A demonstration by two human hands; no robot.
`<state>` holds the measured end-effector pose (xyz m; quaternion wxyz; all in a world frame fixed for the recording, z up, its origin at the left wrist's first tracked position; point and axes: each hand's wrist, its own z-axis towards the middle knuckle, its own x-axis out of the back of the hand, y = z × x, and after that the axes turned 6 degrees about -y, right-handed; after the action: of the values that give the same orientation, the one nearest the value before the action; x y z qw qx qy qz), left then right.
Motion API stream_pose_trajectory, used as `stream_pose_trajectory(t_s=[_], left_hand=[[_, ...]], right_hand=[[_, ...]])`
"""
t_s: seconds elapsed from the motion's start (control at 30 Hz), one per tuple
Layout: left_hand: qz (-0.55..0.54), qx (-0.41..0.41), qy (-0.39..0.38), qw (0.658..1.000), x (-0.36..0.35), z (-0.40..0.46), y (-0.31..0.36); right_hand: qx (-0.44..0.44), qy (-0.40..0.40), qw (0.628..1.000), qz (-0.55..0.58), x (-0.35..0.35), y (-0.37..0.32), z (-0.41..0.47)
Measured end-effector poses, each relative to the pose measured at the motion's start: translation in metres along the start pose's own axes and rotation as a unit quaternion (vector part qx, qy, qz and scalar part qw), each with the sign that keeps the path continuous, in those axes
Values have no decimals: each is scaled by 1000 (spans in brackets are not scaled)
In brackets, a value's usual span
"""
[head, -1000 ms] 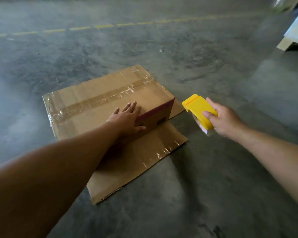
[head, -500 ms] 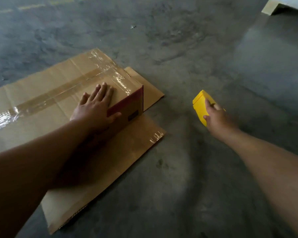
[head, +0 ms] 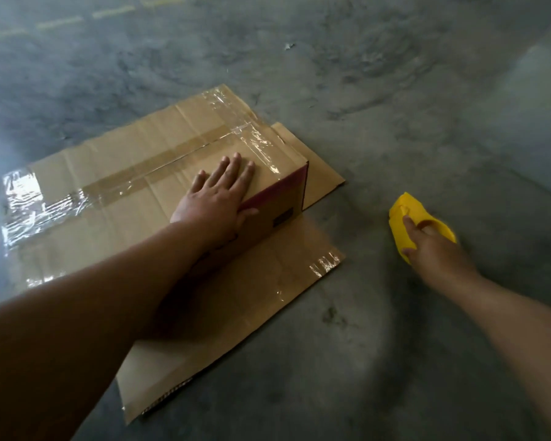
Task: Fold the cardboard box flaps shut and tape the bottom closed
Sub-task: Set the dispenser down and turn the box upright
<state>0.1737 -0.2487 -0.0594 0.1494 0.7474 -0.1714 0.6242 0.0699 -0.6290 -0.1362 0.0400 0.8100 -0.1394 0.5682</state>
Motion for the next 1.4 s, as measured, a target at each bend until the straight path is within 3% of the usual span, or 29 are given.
stream_pose_trajectory(t_s=[0.1,0.27,0.53,0.63,0.77,0.87,0.93,1.0,1.4], left_hand=[[3,-12,-11,1000,2,-11,-4],[20,-42,-25,999,-3,-65,-29],[-36,-70,-61,995,-10,-159,-62],[-63,-11,-65,996,-6,-179,-88],[-111,133,8,985,-2,-189,-154],[-156,278,47,947,-2,-198,-207],[-158,335,6,929,-8,-207,-230],[-147,340,-38,928,-16,-213,-239],[-146,342,-18,928,-19,-222,-235]], right_hand=[[-23,26,999,-18,3,-7,-3],[17,79,996,-34,18,-43,-14],[148,103,979,97,52,-174,-44],[204,68,969,124,61,-233,-64],[291,90,945,119,78,-284,-72],[280,57,956,57,76,-303,-60],[251,9,968,7,65,-310,-53],[239,-7,971,-16,50,-313,-51],[206,13,976,63,47,-315,-67]])
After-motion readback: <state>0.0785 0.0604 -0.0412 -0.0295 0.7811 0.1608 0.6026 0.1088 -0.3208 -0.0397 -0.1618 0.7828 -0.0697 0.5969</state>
